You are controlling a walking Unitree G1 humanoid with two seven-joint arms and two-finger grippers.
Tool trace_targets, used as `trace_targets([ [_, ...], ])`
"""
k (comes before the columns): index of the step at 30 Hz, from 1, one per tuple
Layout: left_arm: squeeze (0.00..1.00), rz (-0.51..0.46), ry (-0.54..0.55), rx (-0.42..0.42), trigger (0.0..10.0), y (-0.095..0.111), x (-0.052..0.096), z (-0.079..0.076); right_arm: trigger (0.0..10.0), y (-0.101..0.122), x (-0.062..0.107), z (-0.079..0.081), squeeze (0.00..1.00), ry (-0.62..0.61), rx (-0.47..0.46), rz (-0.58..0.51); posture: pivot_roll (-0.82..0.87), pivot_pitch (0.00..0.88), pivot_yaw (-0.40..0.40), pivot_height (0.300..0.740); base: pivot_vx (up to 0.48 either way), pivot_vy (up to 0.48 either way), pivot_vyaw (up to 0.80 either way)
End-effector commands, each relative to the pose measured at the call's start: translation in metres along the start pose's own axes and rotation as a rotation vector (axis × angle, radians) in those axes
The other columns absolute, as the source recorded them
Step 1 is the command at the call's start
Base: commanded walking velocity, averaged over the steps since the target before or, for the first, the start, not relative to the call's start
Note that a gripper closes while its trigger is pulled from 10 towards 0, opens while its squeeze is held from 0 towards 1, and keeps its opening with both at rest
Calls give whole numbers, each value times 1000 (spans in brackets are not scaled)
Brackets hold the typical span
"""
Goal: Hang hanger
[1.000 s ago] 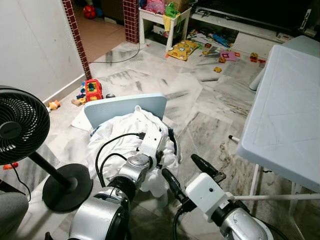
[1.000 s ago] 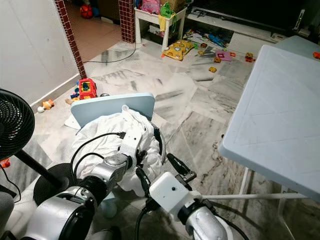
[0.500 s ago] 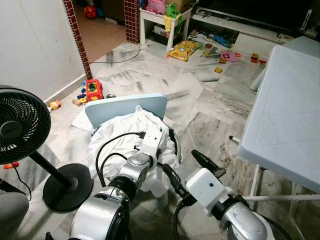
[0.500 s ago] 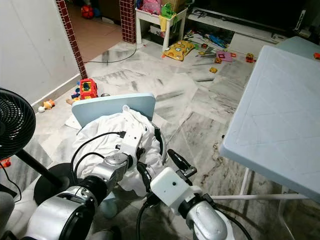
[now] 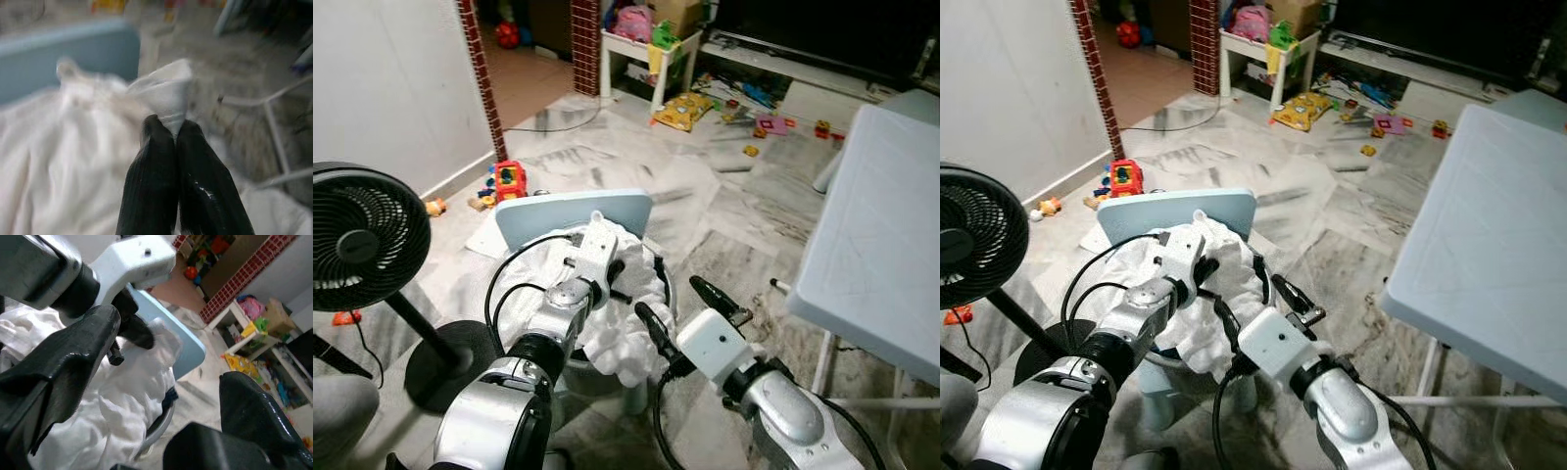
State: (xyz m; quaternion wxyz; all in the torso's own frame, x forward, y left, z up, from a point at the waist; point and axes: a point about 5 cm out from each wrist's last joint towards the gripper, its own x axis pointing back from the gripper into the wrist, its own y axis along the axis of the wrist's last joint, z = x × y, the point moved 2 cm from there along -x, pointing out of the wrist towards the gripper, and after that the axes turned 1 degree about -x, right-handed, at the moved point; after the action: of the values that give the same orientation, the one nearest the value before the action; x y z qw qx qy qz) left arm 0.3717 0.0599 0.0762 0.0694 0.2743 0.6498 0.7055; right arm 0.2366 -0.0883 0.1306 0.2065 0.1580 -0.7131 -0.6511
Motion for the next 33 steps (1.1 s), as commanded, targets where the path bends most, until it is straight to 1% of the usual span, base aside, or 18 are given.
trace_targets([
  [1, 0, -44, -34, -15, 0, 4, 3, 0, 10000, -1, -1, -7, 0, -26, 6, -5, 44, 0, -55, 740, 0, 0, 0],
  [3, 0, -91, -66, -26, 0, 7, 8, 3, 10000, 0, -3, -9, 0, -42, 12, -15, 50, 0, -55, 740, 0, 0, 0],
  [4, 0, -136, -87, -68, 0, 9, 16, 7, 10000, 1, -5, -13, 0, -72, 11, -28, 65, 0, -53, 740, 0, 0, 0],
  [7, 0, -202, -117, -114, 0, 13, 31, 11, 10000, -1, -6, -26, 0, -157, 7, -42, 86, 0, -53, 740, 0, 0, 0],
  [8, 0, -242, -135, -147, 0, 17, 41, 12, 10000, -2, -4, -40, 0, -265, -27, -58, 99, 0, -53, 740, 0, 0, 0],
  [9, 0, -242, -135, -147, 0, 17, 41, 12, 10000, -2, -4, -40, 0, -265, -27, -58, 99, 0, -53, 740, 0, 0, 0],
  [10, 0, -256, -137, -159, 0, 19, 44, 12, 10000, -2, -3, -45, 0, -301, -47, -63, 99, 0, -53, 740, 0, 0, 0],
  [11, 0, -308, -137, -176, 0, 26, 52, 11, 10000, -3, 0, -56, 0, -379, -90, -81, 113, 0, -54, 740, 0, 0, 0],
  [12, 0, -308, -137, -176, 0, 26, 52, 11, 10000, -3, 0, -56, 0, -379, -90, -81, 113, 0, -54, 740, 0, 0, 0],
  [13, 0, -358, -119, -191, 0, 32, 59, 11, 10000, -5, 5, -66, 0, -443, -120, -89, 117, 0, -55, 740, 0, 0, 0],
  [17, 0, -361, -80, -213, 0, 25, 64, 10, 10000, -8, 9, -76, 0, -490, -130, -89, 118, 0, -67, 740, 0, 0, 0],
  [22, 0, -345, -86, -191, 0, 23, 66, 4, 10000, -8, 9, -78, 0, -495, -130, -95, 117, 0, -73, 740, 0, 0, 0],
  [23, 0, -334, -91, -158, 1451, 24, 64, 0, 10000, -6, 9, -78, 0, -503, -140, -110, 115, 0, -74, 740, 0, 0, 0],
  [24, 0, -334, -91, -158, 1451, 24, 64, 0, 10000, -6, 9, -78, 0, -503, -140, -110, 115, 0, -74, 740, 0, 0, 0],
  [25, 0, -310, -96, -122, 8118, 24, 60, -3, 10000, -2, 11, -80, 0, -516, -166, -138, 102, 0, -68, 740, 0, 0, 0],
  [26, 0, -307, -99, -119, 8118, 24, 59, -3, 10000, -2, 12, -80, 0, -519, -170, -142, 102, 0, -68, 740, 0, 0, 0],
  [27, 0, -302, -89, -112, 10000, 24, 58, -3, 10000, -1, 13, -81, 0, -530, -175, -150, 90, 0, -62, 740, 0, 0, 0],
  [33, 0, -279, -96, -103, 10000, 21, 49, -10, 10000, -9, 23, -85, 0, -597, -228, -154, 74, 0, -51, 740, 0, 0, 0],
])
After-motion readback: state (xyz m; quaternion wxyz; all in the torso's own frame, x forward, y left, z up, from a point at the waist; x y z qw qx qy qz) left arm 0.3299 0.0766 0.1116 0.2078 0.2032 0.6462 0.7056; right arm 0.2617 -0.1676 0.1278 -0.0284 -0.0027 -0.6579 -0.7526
